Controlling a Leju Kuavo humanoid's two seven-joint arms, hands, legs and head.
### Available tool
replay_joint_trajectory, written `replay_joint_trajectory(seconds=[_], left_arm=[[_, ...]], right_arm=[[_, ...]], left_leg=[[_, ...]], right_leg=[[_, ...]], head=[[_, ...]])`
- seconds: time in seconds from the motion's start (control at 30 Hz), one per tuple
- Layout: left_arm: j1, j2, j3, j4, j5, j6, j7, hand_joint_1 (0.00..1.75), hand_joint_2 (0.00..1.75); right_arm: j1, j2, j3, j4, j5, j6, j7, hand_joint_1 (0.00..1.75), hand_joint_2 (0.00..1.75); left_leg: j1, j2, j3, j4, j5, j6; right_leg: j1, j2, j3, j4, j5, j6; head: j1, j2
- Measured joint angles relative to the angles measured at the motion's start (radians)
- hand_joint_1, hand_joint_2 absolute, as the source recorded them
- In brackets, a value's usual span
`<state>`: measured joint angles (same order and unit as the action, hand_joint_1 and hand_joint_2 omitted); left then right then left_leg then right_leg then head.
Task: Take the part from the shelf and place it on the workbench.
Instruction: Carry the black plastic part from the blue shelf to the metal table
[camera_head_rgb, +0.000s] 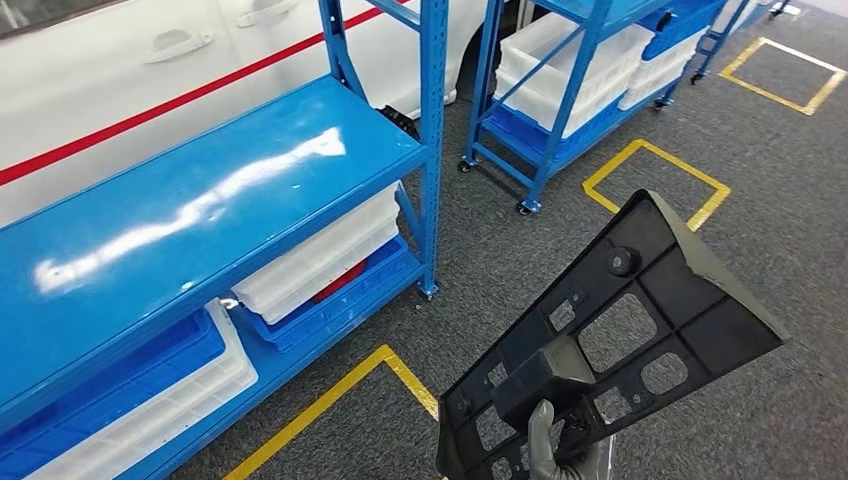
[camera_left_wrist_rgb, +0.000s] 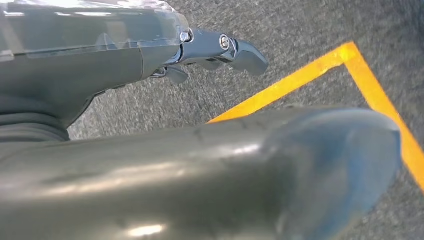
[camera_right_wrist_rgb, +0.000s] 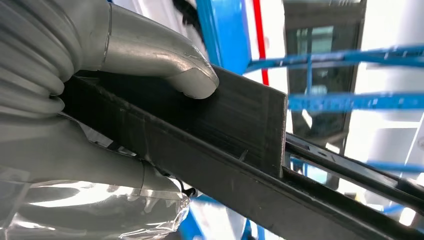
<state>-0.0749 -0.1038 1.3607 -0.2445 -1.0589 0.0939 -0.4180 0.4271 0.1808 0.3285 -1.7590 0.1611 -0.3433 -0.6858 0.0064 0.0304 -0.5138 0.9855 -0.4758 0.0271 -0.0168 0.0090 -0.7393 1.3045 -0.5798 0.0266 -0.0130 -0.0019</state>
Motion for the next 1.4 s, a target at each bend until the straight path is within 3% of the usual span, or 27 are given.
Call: replay_joint_trajectory(seconds=[0.03,0.07,0.13,0.17,0.2,0.23,0.3,0.33,0.37,0.4,0.43,0.47,0.53,0.6,0.67,0.73,0.8,0.87,0.9,0.93,1.03,1.1,1.17,1.2,1.27,1.33,1.4], left_arm=[[0.000,0.000,0.000,0.000,0.000,-0.001,0.000,0.00,0.00],[-0.001,-0.001,0.000,0.000,0.001,-0.002,-0.003,0.00,0.00],[-0.005,-0.002,0.000,0.000,0.003,-0.003,-0.014,0.00,0.00],[-0.007,-0.003,0.000,0.000,0.004,-0.003,-0.020,0.00,0.00],[-0.008,-0.003,0.000,0.000,0.004,-0.003,-0.023,0.00,0.00],[-0.008,-0.003,0.000,0.000,0.003,-0.002,-0.024,0.00,0.00],[-0.004,-0.004,0.000,0.000,0.001,-0.002,-0.026,0.00,0.00],[-0.001,-0.005,0.000,0.000,0.000,-0.001,-0.027,0.00,0.00],[0.002,-0.006,0.000,0.001,0.000,0.000,-0.028,0.00,0.00],[0.004,-0.008,0.000,0.001,-0.001,0.001,-0.029,0.00,0.00],[0.005,-0.009,0.000,0.001,-0.002,0.003,-0.029,0.00,0.00],[0.005,-0.010,0.000,0.001,-0.002,0.005,-0.030,0.00,0.00],[0.005,-0.011,0.000,0.001,-0.002,0.010,-0.032,0.00,0.00],[0.005,-0.012,0.000,0.001,0.000,0.018,-0.035,0.00,0.00],[0.003,-0.017,0.000,0.001,0.007,0.028,-0.042,0.00,0.00],[-0.002,-0.023,0.000,0.001,0.016,0.039,-0.050,0.00,0.00],[-0.003,-0.029,0.001,0.001,0.022,0.054,-0.055,0.00,0.00],[-0.001,-0.033,0.002,0.001,0.026,0.074,-0.059,0.00,0.00],[0.000,-0.035,0.003,0.001,0.028,0.084,-0.061,0.00,0.00],[0.000,-0.038,0.004,0.001,0.029,0.094,-0.064,0.00,0.00],[-0.001,-0.049,0.006,0.001,0.032,0.113,-0.065,0.00,0.00],[-0.002,-0.051,0.009,0.001,0.038,0.106,-0.058,0.00,0.00],[-0.004,-0.052,0.013,0.001,0.043,0.092,-0.049,0.00,0.00],[-0.005,-0.053,0.015,0.001,0.045,0.088,-0.046,0.00,0.00],[-0.005,-0.053,0.019,0.001,0.047,0.085,-0.043,0.00,0.00],[-0.001,-0.053,0.024,0.001,0.048,0.083,-0.042,0.00,0.00],[0.004,-0.053,0.027,0.001,0.049,0.081,-0.041,0.00,0.00]], right_arm=[[0.000,0.000,0.000,0.001,0.000,-0.001,0.001,1.75,1.75],[-0.003,0.000,0.000,0.002,0.002,-0.002,0.002,1.75,1.75],[-0.010,0.000,-0.001,0.004,0.009,-0.006,0.008,1.75,1.75],[-0.013,0.000,-0.002,0.003,0.014,-0.009,0.011,1.75,1.75],[-0.015,0.000,-0.003,0.001,0.018,-0.012,0.013,1.75,1.75],[-0.015,0.000,-0.003,-0.001,0.020,-0.014,0.013,1.75,1.75],[-0.014,0.000,-0.004,-0.003,0.022,-0.015,0.012,1.75,1.75],[-0.011,0.000,-0.004,-0.005,0.020,-0.014,0.011,1.75,1.75],[-0.006,0.000,-0.005,-0.008,0.016,-0.013,0.008,1.75,1.75],[-0.001,0.000,-0.005,-0.010,0.011,-0.011,0.005,1.75,1.75],[0.005,0.000,-0.006,-0.014,0.005,-0.008,0.002,1.75,1.75],[0.009,0.000,-0.008,-0.017,-0.002,-0.005,-0.001,1.75,1.75],[0.016,0.000,-0.010,-0.028,-0.013,0.004,-0.005,1.75,1.75],[0.029,0.000,-0.013,-0.044,-0.022,0.018,-0.007,1.75,1.75],[0.046,0.000,-0.022,-0.063,-0.030,0.048,-0.008,1.75,1.75],[0.056,0.000,-0.037,-0.080,-0.034,0.088,-0.009,1.75,1.75],[0.059,0.004,-0.055,-0.090,-0.036,0.125,-0.009,1.75,1.75],[0.060,0.008,-0.072,-0.097,-0.043,0.153,-0.009,1.75,1.75],[0.061,0.011,-0.079,-0.099,-0.047,0.162,-0.009,1.75,1.75],[0.062,0.012,-0.087,-0.102,-0.052,0.170,-0.009,1.75,1.75],[0.061,0.016,-0.098,-0.112,-0.058,0.188,-0.009,1.75,1.75],[0.060,0.020,-0.102,-0.115,-0.061,0.201,-0.009,1.75,1.75],[0.060,0.024,-0.108,-0.116,-0.062,0.212,-0.009,1.75,1.75],[0.060,0.026,-0.111,-0.116,-0.062,0.215,-0.009,1.75,1.75],[0.059,0.030,-0.117,-0.116,-0.059,0.218,-0.009,1.75,1.75],[0.057,0.034,-0.120,-0.115,-0.045,0.215,-0.009,1.75,1.75],[0.055,0.034,-0.121,-0.111,-0.022,0.206,-0.009,1.75,1.75]], left_leg=[[0.000,0.009,-0.001,0.001,-0.001,-0.001],[-0.001,0.027,0.000,0.004,-0.004,-0.006],[-0.005,0.081,0.008,0.010,-0.015,-0.027],[-0.005,0.086,0.011,0.018,-0.027,-0.039],[-0.003,0.072,0.006,0.039,-0.046,-0.048],[0.000,0.044,-0.011,0.080,-0.075,-0.052],[0.005,-0.007,-0.069,0.210,-0.145,-0.057],[0.005,-0.016,-0.096,0.269,-0.166,-0.057],[0.005,-0.020,-0.110,0.298,-0.168,-0.057],[0.005,-0.022,-0.107,0.289,-0.150,-0.055],[0.005,-0.027,-0.087,0.243,-0.115,-0.052],[0.005,-0.042,-0.056,0.174,-0.077,-0.047],[0.005,-0.085,-0.010,0.060,-0.033,-0.039],[0.001,-0.104,0.000,0.029,-0.030,-0.033],[-0.001,-0.083,0.004,0.020,-0.023,-0.023],[0.002,-0.057,0.009,0.005,-0.011,-0.008],[-0.001,-0.027,0.006,0.000,-0.005,0.000],[-0.004,0.006,0.001,0.001,-0.005,0.000],[-0.004,0.022,-0.001,0.002,-0.006,-0.001],[-0.004,0.037,-0.001,0.003,-0.007,-0.002],[-0.008,0.072,0.003,0.008,-0.015,-0.015],[-0.013,0.090,0.006,0.011,-0.022,-0.025],[-0.011,0.106,0.014,0.011,-0.025,-0.035],[-0.008,0.096,0.016,0.015,-0.031,-0.041],[0.000,0.038,-0.007,0.075,-0.077,-0.051],[0.003,-0.014,-0.069,0.212,-0.150,-0.055],[0.003,-0.022,-0.122,0.320,-0.181,-0.054]], right_leg=[[-0.001,-0.002,0.005,-0.003,0.009,0.001],[-0.001,-0.029,0.045,-0.070,0.035,0.000],[0.002,-0.055,0.123,-0.208,0.094,-0.020],[0.003,-0.062,0.157,-0.274,0.117,-0.034],[0.002,-0.042,0.154,-0.276,0.122,-0.046],[0.000,-0.030,0.153,-0.278,0.126,-0.052],[0.001,-0.005,0.146,-0.278,0.131,-0.058],[0.003,0.010,0.144,-0.277,0.132,-0.060],[0.004,0.026,0.142,-0.276,0.133,-0.060],[0.005,0.041,0.142,-0.274,0.134,-0.060],[0.006,0.057,0.142,-0.272,0.134,-0.059],[0.006,0.071,0.141,-0.270,0.135,-0.057],[0.006,0.097,0.136,-0.265,0.138,-0.049],[0.002,0.119,0.128,-0.263,0.144,-0.035],[-0.003,0.132,0.123,-0.265,0.149,-0.021],[0.002,0.088,0.104,-0.228,0.122,-0.015],[0.006,0.024,0.050,-0.115,0.054,-0.015],[0.003,0.002,0.003,-0.005,0.010,-0.011],[0.001,-0.003,0.004,0.002,0.015,-0.009],[0.000,-0.010,0.027,-0.032,0.037,-0.007],[0.003,-0.069,0.144,-0.228,0.103,-0.013],[0.009,-0.080,0.166,-0.273,0.106,-0.023],[0.009,-0.056,0.162,-0.275,0.110,-0.033],[0.009,-0.045,0.161,-0.277,0.112,-0.039],[0.005,-0.023,0.160,-0.281,0.118,-0.050],[0.005,-0.001,0.155,-0.281,0.121,-0.055],[0.007,0.027,0.153,-0.280,0.123,-0.057]], head=[[0.000,0.000],[0.000,0.000],[-0.001,0.000],[-0.002,0.000],[-0.004,0.000],[-0.005,0.000],[-0.007,0.000],[-0.007,0.000],[-0.007,0.000],[-0.007,0.000],[-0.007,0.000],[-0.007,0.000],[-0.006,0.000],[-0.006,0.000],[-0.006,0.000],[-0.004,0.000],[-0.002,0.000],[-0.001,0.000],[-0.001,0.000],[-0.001,0.000],[-0.002,0.000],[-0.003,0.000],[-0.004,0.000],[-0.004,0.000],[-0.004,0.000],[-0.005,0.000],[-0.004,0.000]])
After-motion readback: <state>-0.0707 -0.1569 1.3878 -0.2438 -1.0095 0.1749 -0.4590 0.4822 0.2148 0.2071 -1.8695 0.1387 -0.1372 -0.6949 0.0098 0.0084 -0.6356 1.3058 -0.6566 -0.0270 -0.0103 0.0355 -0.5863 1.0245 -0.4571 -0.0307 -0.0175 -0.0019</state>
